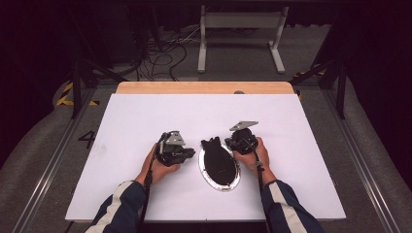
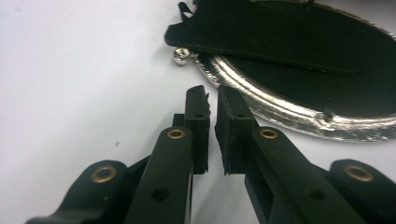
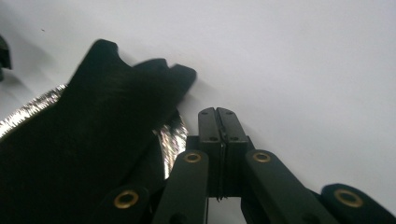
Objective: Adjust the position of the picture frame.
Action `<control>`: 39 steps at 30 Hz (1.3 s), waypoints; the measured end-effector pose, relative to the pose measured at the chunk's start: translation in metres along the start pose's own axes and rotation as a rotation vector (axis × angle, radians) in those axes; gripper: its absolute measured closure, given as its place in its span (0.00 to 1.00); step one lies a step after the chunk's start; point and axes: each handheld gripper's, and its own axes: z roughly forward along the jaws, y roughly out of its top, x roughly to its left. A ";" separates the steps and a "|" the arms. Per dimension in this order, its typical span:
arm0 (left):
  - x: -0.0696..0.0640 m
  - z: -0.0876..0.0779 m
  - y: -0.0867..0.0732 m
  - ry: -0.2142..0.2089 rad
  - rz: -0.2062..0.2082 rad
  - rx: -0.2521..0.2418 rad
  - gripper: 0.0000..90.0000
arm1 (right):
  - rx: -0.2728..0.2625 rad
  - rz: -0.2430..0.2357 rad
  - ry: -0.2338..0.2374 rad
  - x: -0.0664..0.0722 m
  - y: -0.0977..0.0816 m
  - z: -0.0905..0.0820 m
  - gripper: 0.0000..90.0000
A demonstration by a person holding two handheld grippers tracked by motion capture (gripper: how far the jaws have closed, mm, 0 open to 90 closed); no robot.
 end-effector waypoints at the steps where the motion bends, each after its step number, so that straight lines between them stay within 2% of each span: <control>1: 0.001 -0.001 0.000 0.002 0.007 0.002 0.91 | 0.002 -0.005 0.006 0.002 0.003 0.003 1.00; 3: 0.003 -0.006 -0.001 -0.004 0.006 -0.013 0.88 | 0.013 -0.028 -0.020 0.007 0.008 0.007 1.00; 5: 0.005 -0.009 -0.003 0.002 -0.007 -0.020 0.88 | 0.012 -0.024 -0.021 0.009 0.011 0.009 1.00; 8: 0.009 -0.014 -0.006 0.007 -0.008 -0.023 0.89 | 0.013 -0.045 -0.029 0.013 0.014 0.013 1.00; 14: 0.012 -0.017 -0.009 0.020 -0.021 -0.018 0.87 | 0.011 -0.106 0.013 0.025 0.019 0.018 1.00; 16: 0.012 -0.017 -0.009 0.049 -0.020 -0.008 0.86 | 0.014 -0.122 0.021 0.031 0.019 0.018 1.00; 18: 0.014 -0.017 -0.008 0.054 -0.012 -0.005 0.83 | 0.012 -0.152 0.045 0.039 0.019 0.019 1.00; 20: 0.014 -0.016 -0.008 0.055 -0.027 -0.009 0.83 | 0.013 -0.165 0.008 0.042 0.019 0.018 0.92; 21: 0.014 -0.016 -0.008 0.055 -0.027 -0.009 0.82 | 0.013 -0.165 0.008 0.042 0.019 0.018 0.92; 22: 0.015 -0.015 -0.007 0.056 -0.029 -0.015 0.82 | 0.014 -0.159 -0.014 0.042 0.019 0.016 0.90; 23: 0.015 -0.016 -0.007 0.060 -0.024 -0.017 0.82 | 0.008 -0.145 -0.003 0.041 0.017 0.011 0.94; 24: 0.015 -0.015 -0.007 0.055 -0.035 -0.022 0.81 | -0.016 -0.143 -0.002 0.040 0.011 0.000 0.97; 25: 0.016 -0.014 -0.006 0.061 -0.034 -0.022 0.81 | -0.016 -0.143 -0.002 0.040 0.011 0.000 0.97; 26: 0.016 -0.012 -0.004 0.062 -0.033 -0.016 0.80 | -0.041 -0.132 0.006 0.039 0.003 -0.014 1.00; 28: 0.016 -0.011 -0.001 0.067 -0.026 -0.019 0.81 | -0.055 -0.126 0.023 0.039 -0.006 -0.027 1.00; 29: 0.016 -0.011 -0.001 0.067 -0.026 -0.019 0.81 | -0.055 -0.126 0.023 0.039 -0.006 -0.027 1.00; 32: 0.016 -0.011 0.005 0.057 -0.035 -0.046 0.82 | -0.061 -0.129 0.059 0.040 -0.026 -0.047 1.00; 35: 0.016 -0.007 0.010 0.081 -0.041 -0.030 0.74 | -0.088 -0.118 0.095 0.044 -0.050 -0.069 1.00; 37: 0.016 -0.005 0.011 0.069 -0.038 -0.033 0.74 | -0.101 -0.089 0.134 0.048 -0.071 -0.082 1.00; 39: 0.016 -0.003 0.013 0.065 -0.027 -0.028 0.72 | -0.087 -0.129 0.128 0.055 -0.083 -0.090 1.00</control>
